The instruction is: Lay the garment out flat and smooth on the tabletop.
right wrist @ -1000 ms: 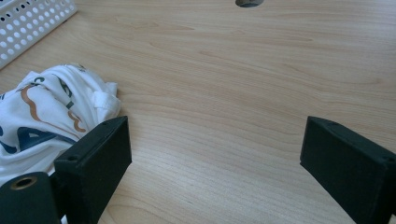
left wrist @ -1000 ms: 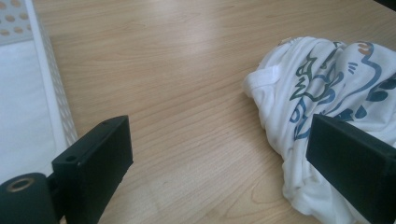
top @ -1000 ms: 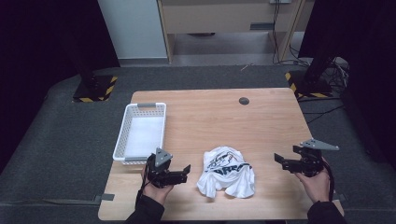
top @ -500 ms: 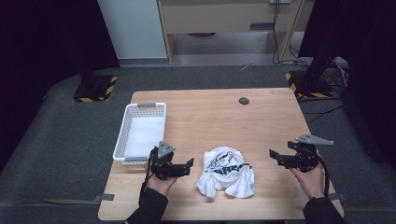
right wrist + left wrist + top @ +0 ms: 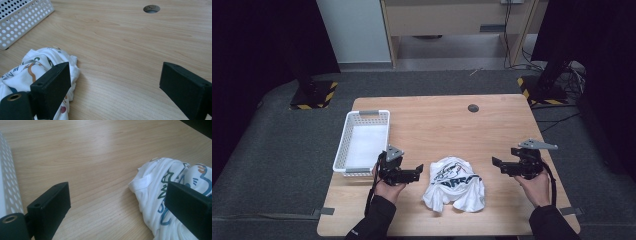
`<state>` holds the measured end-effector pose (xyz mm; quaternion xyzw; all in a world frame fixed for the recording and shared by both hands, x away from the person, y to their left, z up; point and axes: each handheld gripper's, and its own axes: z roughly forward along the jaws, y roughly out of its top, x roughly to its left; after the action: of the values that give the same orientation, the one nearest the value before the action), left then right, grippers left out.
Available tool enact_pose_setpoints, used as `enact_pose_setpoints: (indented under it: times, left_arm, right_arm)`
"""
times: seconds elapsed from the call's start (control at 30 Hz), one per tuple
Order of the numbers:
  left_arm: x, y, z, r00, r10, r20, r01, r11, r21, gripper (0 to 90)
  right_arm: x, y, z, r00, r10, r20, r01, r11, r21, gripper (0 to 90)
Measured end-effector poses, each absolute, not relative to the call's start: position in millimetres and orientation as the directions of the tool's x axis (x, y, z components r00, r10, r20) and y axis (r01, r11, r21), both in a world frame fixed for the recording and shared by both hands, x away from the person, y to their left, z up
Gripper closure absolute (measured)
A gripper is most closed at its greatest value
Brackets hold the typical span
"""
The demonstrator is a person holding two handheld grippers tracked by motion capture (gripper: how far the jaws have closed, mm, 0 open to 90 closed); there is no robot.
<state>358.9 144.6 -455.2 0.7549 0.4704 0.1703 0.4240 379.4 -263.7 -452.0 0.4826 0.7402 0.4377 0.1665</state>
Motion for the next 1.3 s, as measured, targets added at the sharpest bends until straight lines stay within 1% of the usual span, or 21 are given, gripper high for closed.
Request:
enact_pose_setpoints:
  times: [0.2, 0.27, 0.33, 0.47, 0.5, 0.67, 0.77, 0.93, 1.0, 1.3]
  left_arm:
    - [365, 139, -454, 0.512, 0.846, -0.151, 0.559, -0.194, 0.806, 6.5]
    - [369, 136, -456, 0.516, 0.843, -0.15, 0.563, -0.203, 0.801, 6.7]
    - [371, 135, -458, 0.517, 0.842, -0.156, 0.569, -0.202, 0.797, 6.7]
    - [376, 130, -463, 0.527, 0.834, -0.166, 0.578, -0.208, 0.789, 6.6]
    - [378, 128, -465, 0.53, 0.826, -0.191, 0.585, -0.192, 0.788, 6.7]
    - [381, 126, -471, 0.529, 0.824, -0.203, 0.597, -0.191, 0.779, 7.0]
    - [381, 125, -475, 0.527, 0.824, -0.208, 0.599, -0.186, 0.779, 7.6]
    - [383, 121, -480, 0.524, 0.825, -0.213, 0.607, -0.187, 0.772, 8.3]
    - [385, 119, -483, 0.519, 0.824, -0.227, 0.618, -0.179, 0.765, 8.5]
    - [385, 114, -492, 0.529, 0.816, -0.232, 0.635, -0.2, 0.746, 11.4]
  right_arm:
    - [384, -255, -452, -0.484, 0.858, 0.175, 0.57, 0.157, 0.806, 10.1]
    - [386, -253, -453, -0.487, 0.846, 0.217, 0.577, 0.125, 0.807, 10.1]
    - [388, -251, -453, -0.49, 0.842, 0.224, 0.577, 0.121, 0.808, 10.2]
    - [390, -247, -454, -0.498, 0.839, 0.22, 0.575, 0.13, 0.807, 10.2]
    - [392, -244, -455, -0.504, 0.836, 0.216, 0.576, 0.139, 0.806, 10.2]
    - [396, -238, -459, -0.514, 0.833, 0.204, 0.576, 0.159, 0.802, 10.4]
    - [398, -234, -463, -0.511, 0.835, 0.205, 0.581, 0.16, 0.798, 12.1]
    - [403, -230, -468, -0.513, 0.826, 0.234, 0.595, 0.146, 0.79, 13.4]
    - [405, -227, -472, -0.518, 0.82, 0.242, 0.604, 0.151, 0.782, 14.0]
    - [407, -213, -482, -0.547, 0.798, 0.253, 0.623, 0.187, 0.759, 17.9]
